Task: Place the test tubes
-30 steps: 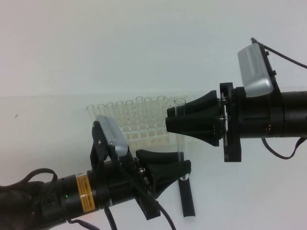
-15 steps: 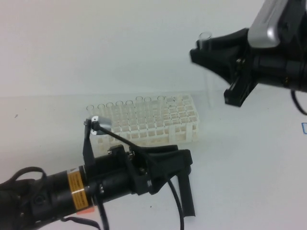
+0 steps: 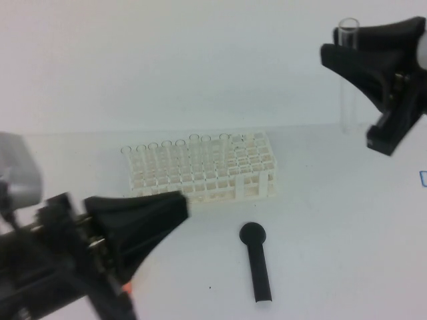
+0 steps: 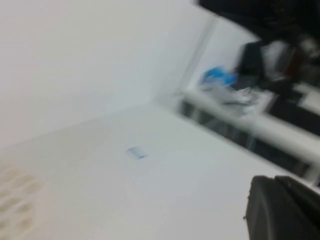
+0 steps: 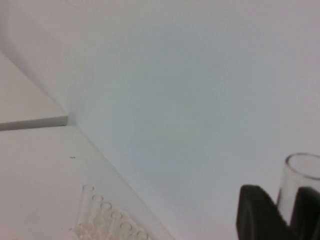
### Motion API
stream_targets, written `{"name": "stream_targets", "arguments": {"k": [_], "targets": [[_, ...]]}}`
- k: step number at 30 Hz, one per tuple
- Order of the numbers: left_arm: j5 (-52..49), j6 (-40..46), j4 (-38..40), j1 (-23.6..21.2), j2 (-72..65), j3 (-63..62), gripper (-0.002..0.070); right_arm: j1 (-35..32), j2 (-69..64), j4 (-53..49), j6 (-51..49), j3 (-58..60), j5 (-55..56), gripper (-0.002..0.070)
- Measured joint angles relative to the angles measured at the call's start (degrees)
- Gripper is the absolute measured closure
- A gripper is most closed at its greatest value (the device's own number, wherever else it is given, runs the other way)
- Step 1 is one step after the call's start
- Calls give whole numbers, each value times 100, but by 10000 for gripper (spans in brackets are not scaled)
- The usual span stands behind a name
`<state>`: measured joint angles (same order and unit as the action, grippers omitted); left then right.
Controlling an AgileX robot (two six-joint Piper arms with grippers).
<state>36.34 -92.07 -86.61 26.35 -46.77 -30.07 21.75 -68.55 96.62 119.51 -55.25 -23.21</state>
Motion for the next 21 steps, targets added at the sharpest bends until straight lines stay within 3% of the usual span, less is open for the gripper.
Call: {"name": "stream_targets", "arguments": {"k": [3, 8, 10, 12, 14, 17, 21], "targets": [[-795, -1265, -1534, 0, 761, 0, 676, 0, 445, 0, 67, 381, 210, 554], [-3426, -1743, -1434, -13, 1089, 285, 676, 0, 996, 14, 81, 880, 372, 554], [-4587, -1850, -1046, -13, 993, 493, 676, 0, 1097, 66, 81, 1033, 372, 554], [-5536, -1646, -216, -13, 831, 650, 676, 0, 1121, 90, 81, 1150, 372, 554], [-6004, -771, 572, -13, 654, 697, 676, 0, 1121, 95, 92, 1206, 380, 554], [-5480, 957, 1191, -13, 531, 697, 676, 0, 1133, 106, 102, 1218, 355, 554], [-4925, 1590, 1161, -13, 361, 697, 676, 0, 1157, 126, 103, 1218, 331, 554]]}}
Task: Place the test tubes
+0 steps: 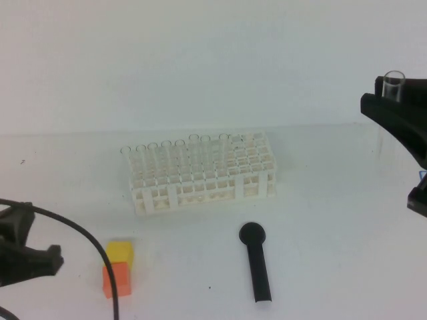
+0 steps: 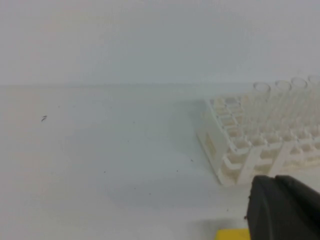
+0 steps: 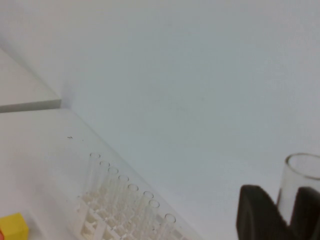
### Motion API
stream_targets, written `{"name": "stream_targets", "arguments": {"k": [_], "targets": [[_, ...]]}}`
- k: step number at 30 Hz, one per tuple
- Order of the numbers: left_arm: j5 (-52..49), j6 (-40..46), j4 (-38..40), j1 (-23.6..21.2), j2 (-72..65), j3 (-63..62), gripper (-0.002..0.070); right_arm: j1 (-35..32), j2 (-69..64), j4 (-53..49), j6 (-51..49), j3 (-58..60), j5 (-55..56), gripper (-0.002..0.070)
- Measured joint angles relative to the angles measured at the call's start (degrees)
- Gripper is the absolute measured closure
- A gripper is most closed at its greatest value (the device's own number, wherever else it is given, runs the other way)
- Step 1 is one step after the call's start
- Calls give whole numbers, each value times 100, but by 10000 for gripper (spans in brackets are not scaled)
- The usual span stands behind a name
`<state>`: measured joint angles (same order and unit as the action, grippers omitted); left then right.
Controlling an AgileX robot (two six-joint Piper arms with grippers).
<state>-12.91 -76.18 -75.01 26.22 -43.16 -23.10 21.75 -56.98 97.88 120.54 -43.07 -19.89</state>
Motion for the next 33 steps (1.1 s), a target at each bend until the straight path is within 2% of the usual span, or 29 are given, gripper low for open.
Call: {"name": "stream_targets", "arguments": {"k": [4, 7, 9, 11, 16, 24, 31, 32, 33], "targets": [[436, 239, 24, 0, -59, 44, 676, 0, 2, 0, 0, 0, -11, 554], [1185, 479, -76, 0, -59, 120, 676, 0, 2, 0, 10, 0, -11, 554], [1834, 508, -617, 0, -59, 159, 676, 0, 2, 0, 10, 0, -20, 554], [2191, 152, -1362, 0, -59, 159, 676, 0, 2, 0, 10, 0, -20, 554], [1967, -1207, -2675, 0, -59, 159, 676, 0, 2, 0, 10, 9, -20, 554], [1483, -1273, -2674, 0, -59, 159, 676, 0, 2, 14, 19, 9, -20, 554], [1483, -1283, -2674, 0, -59, 159, 676, 0, 2, 14, 19, 9, -20, 554], [1567, -1289, -2491, 0, -59, 168, 676, 0, 2, 14, 19, 9, -20, 554], [1483, -1283, -2688, 0, -59, 159, 676, 0, 2, 14, 19, 9, -20, 554]]}}
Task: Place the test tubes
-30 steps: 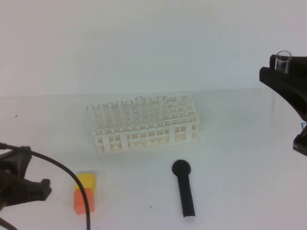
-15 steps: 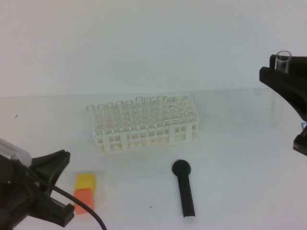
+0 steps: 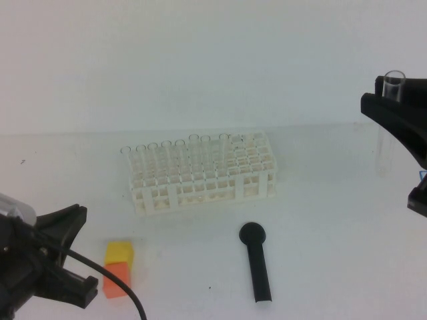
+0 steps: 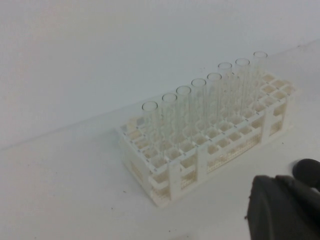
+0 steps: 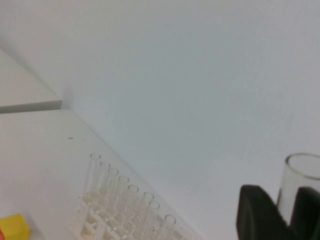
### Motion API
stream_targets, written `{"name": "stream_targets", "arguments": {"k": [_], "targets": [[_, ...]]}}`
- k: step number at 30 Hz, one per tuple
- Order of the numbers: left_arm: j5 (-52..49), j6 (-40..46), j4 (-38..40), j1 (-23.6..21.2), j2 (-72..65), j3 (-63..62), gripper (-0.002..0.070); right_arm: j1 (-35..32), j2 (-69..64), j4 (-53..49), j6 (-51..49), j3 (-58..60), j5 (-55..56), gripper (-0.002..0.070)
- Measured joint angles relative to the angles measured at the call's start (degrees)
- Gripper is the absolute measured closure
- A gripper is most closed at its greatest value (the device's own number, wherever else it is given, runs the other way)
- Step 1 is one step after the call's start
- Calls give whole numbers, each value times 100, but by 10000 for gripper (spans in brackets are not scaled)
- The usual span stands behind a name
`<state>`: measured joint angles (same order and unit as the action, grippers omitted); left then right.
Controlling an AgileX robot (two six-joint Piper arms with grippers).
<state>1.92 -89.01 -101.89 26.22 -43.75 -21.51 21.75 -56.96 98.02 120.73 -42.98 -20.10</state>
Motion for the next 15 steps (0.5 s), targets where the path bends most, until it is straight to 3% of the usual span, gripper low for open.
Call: {"name": "stream_targets", "arguments": {"k": [12, 15], "targets": [[0, 0, 14, 0, 0, 0, 676, 0, 0, 0, 0, 0, 0, 554], [-27, 167, 922, 0, 0, 0, 676, 0, 0, 0, 0, 0, 0, 554]]}}
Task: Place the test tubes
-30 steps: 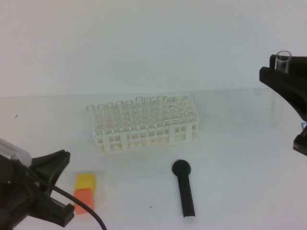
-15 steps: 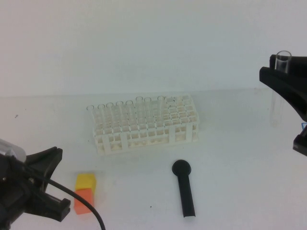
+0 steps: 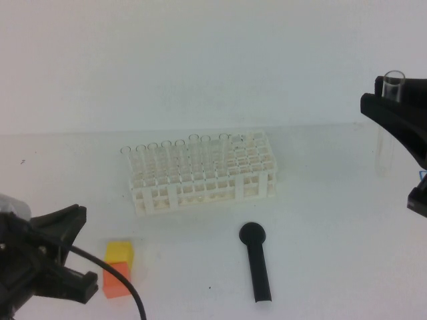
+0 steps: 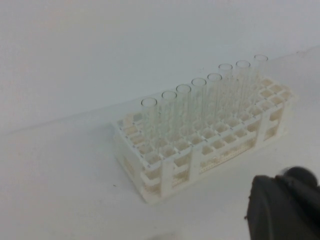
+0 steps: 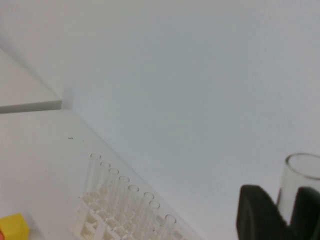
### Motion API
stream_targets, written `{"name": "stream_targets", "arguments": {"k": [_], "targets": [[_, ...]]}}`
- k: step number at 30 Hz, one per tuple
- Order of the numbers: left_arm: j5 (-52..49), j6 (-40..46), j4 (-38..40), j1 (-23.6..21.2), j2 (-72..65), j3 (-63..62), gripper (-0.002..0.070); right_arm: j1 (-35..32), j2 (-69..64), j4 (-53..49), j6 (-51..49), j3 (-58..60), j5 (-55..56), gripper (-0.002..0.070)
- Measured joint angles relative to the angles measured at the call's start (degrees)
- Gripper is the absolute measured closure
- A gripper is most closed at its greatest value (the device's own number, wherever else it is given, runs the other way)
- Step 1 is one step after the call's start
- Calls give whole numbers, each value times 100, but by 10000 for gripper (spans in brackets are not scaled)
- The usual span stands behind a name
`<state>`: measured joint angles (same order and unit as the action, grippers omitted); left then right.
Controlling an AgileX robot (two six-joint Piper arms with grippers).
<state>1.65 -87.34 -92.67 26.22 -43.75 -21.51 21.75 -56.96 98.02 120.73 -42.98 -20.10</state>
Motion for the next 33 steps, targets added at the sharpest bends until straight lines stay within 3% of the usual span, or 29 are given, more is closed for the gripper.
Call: {"name": "stream_targets", "arguments": {"k": [2, 3, 4, 6, 9, 12, 14, 21, 27, 30, 33], "targets": [[0, 28, 1341, 0, 0, 0, 676, 0, 0, 0, 0, 0, 0, 554], [46, 3, 1141, -7, 21, 9, 676, 0, 0, 0, 0, 0, 0, 554], [-165, 28, 2795, 14, 43, 0, 676, 0, 0, 0, -39, 0, 0, 554], [-631, 28, 4172, 24, 170, 0, 676, 0, 0, 0, -70, 0, 0, 554], [-1589, 37, 5817, 24, 291, 0, 676, 0, 0, 0, -82, 0, 0, 554], [-2346, 37, 6769, 24, 541, 12, 676, 0, 0, 0, -92, 0, 0, 554], [-2079, 37, 6920, 24, 842, 54, 676, 0, 0, 0, -103, 0, 0, 554], [771, 37, 6909, -352, 2298, 796, 676, 0, 0, 0, -334, 0, -13, 554], [129, 3, 7052, -817, 3372, 1061, 676, 0, 0, 0, -510, 0, -232, 554], [-566, 37, 7397, -1369, 4006, 1106, 676, 0, 0, 0, -554, 0, -405, 554], [-634, 37, 7520, -1854, 4382, 1106, 676, 0, 0, 0, -568, 0, -598, 554]]}}
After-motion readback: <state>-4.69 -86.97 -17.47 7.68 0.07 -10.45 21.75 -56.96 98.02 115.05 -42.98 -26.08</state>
